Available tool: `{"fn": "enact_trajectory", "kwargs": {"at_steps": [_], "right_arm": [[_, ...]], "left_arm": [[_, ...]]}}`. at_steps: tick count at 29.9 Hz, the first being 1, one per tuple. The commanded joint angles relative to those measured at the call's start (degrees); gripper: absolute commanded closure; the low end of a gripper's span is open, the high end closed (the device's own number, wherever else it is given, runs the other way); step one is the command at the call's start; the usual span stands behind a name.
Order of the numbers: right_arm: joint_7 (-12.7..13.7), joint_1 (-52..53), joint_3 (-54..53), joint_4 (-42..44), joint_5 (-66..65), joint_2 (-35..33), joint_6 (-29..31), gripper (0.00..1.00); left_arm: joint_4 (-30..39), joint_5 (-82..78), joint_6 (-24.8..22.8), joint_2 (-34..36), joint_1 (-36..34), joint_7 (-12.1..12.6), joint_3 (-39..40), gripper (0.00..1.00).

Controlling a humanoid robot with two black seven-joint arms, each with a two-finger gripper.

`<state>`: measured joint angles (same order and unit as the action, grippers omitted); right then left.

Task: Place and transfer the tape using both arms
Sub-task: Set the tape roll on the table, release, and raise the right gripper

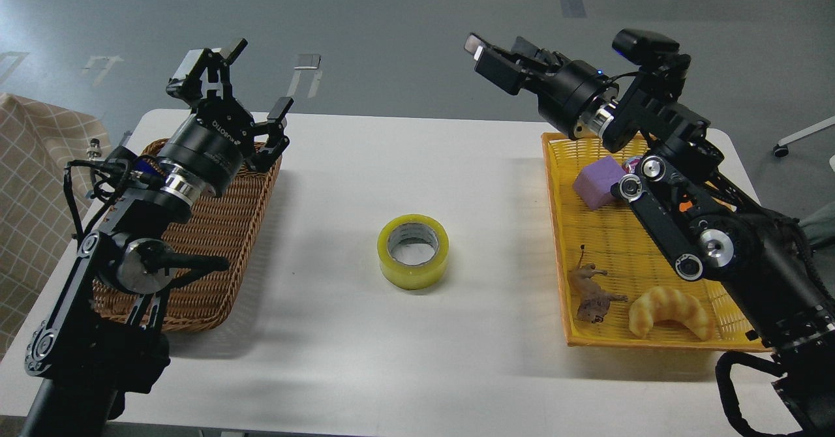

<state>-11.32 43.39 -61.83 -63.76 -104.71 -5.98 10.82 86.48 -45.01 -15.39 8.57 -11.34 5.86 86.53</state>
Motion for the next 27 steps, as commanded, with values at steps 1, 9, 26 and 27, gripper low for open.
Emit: {"fn": "enact_trajectory", "kwargs": {"at_steps": [1,9,26,27], "right_arm": [[2.6,-1.28,-2.49,-0.75,14.4,-0.34,-0.19,0.0],[9.65,-4.89,-12.25,-1.63,25.5,3.43,-4.32,0.0],[9.21,-10.78,-14.11,-4.27,36.94,3.44,-3.88,0.0],[9.21,-10.78,-14.11,-4.18,36.94,3.0,-3.88,0.0]], "left_arm": [[-0.52,-0.08,0.62,1.0,-0.26,-0.06,-0.13,0.01],[-0.79,1.58,0.71,1.97,-0.35,-0.23,1.01,0.01],[4.66,-20.17,-0.17,13.04,-0.08,0.38,-4.26,0.01],[4.4,-26.3,-0.17,14.96,-0.52,-0.05,-5.05,0.01]]}}
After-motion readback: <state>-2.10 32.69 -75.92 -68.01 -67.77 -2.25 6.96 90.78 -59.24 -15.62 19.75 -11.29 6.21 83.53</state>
